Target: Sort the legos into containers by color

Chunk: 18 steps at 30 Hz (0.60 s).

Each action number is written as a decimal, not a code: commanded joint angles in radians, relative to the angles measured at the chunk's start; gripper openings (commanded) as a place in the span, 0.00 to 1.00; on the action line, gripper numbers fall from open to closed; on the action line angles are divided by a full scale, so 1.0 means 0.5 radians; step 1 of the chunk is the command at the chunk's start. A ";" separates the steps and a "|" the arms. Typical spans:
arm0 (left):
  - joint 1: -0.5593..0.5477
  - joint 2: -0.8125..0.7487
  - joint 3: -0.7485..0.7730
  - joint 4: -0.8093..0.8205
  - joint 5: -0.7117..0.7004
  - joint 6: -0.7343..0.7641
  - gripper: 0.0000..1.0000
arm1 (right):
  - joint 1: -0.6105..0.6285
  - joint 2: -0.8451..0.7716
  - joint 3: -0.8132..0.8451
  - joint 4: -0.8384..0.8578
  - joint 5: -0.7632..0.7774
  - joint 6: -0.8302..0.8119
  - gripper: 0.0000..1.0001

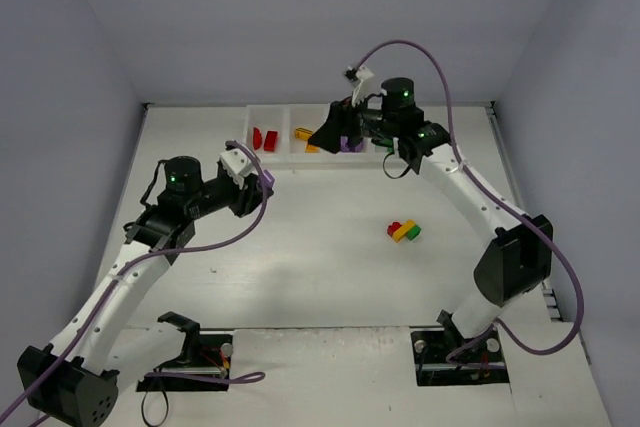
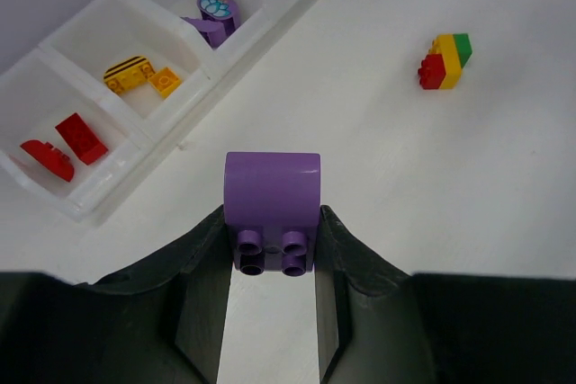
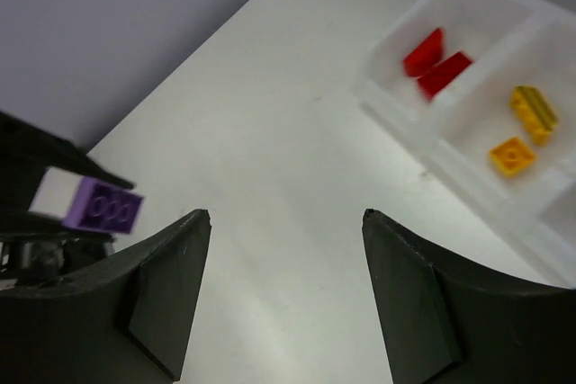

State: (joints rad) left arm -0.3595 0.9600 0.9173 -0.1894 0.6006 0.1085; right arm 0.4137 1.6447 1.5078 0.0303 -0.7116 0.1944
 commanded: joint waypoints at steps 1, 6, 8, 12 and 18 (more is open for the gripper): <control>-0.026 -0.009 -0.009 0.201 0.001 0.298 0.00 | 0.129 -0.114 -0.061 0.022 -0.148 0.105 0.65; -0.051 0.040 0.012 0.189 -0.051 0.403 0.00 | 0.326 -0.175 -0.064 0.022 -0.105 0.121 0.64; -0.057 0.068 0.025 0.189 -0.060 0.415 0.00 | 0.384 -0.175 -0.061 0.022 -0.089 0.127 0.64; -0.091 0.099 0.052 0.198 -0.078 0.427 0.00 | 0.449 -0.136 -0.064 0.022 -0.068 0.133 0.63; -0.125 0.136 0.077 0.185 -0.134 0.449 0.00 | 0.525 -0.081 -0.037 0.031 -0.037 0.133 0.60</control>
State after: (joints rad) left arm -0.4137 1.0264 0.8936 -0.1677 0.5407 0.3038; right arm 0.6628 1.6226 1.4658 -0.0074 -0.7383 0.2474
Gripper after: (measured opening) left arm 0.304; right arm 0.608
